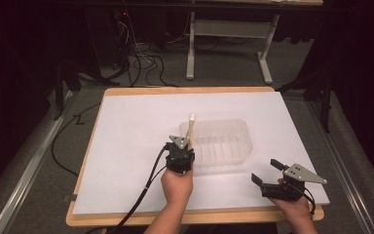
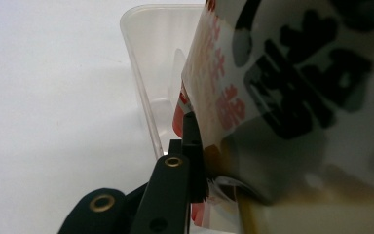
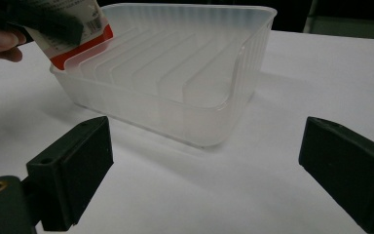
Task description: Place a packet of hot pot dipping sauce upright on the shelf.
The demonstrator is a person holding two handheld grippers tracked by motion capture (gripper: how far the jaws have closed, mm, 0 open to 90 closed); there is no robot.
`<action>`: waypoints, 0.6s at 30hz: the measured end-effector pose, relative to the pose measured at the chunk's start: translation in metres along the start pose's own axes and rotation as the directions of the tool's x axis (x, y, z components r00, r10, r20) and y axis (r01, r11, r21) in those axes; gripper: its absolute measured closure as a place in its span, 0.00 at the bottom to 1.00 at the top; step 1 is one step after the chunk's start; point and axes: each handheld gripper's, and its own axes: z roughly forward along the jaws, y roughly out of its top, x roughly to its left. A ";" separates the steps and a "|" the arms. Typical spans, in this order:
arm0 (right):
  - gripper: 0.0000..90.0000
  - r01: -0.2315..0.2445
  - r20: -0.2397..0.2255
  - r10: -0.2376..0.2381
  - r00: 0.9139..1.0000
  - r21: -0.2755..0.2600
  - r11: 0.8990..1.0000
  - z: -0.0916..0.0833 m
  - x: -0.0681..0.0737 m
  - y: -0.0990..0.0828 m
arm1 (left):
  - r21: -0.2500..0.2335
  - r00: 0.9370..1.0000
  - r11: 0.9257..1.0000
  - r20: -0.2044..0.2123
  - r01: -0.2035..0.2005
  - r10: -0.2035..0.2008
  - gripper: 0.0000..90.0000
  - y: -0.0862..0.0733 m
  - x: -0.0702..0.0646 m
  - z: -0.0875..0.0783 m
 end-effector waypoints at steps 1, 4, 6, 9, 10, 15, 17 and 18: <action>0.06 0.000 0.000 0.000 1.000 0.000 1.000 0.000 0.000 0.000 | 0.002 1.000 1.000 -0.002 -0.006 0.006 0.93 0.001 0.000 0.002; 0.06 0.000 0.000 0.000 1.000 0.000 1.000 0.000 -0.001 0.000 | 0.005 1.000 1.000 -0.009 -0.029 0.029 0.94 0.004 0.002 0.006; 0.06 0.000 0.000 0.000 1.000 0.000 1.000 0.000 0.000 0.000 | 0.006 0.999 0.999 -0.012 -0.041 0.041 0.95 0.006 0.003 0.007; 0.06 -0.002 -0.001 0.002 1.000 0.002 1.000 0.000 0.000 0.000 | 0.007 0.999 0.999 -0.006 -0.040 0.040 0.95 0.009 0.005 0.009; 0.06 -0.001 -0.001 0.001 1.000 0.003 1.000 0.001 0.000 0.000 | 0.003 0.999 0.999 -0.006 -0.038 0.038 0.95 0.009 0.005 0.008; 0.06 -0.003 -0.001 0.003 1.000 0.005 1.000 0.001 0.000 0.000 | -0.007 1.000 1.000 0.005 -0.030 0.030 0.92 0.005 0.004 0.007; 0.07 0.001 -0.001 -0.001 1.000 0.006 1.000 0.001 0.000 0.000 | -0.008 0.999 0.999 0.020 -0.037 0.038 0.88 0.004 0.003 0.006; 0.07 0.000 -0.002 0.000 1.000 0.005 1.000 0.001 0.001 0.000 | -0.011 0.999 0.999 0.028 -0.039 0.040 0.83 0.004 0.003 0.006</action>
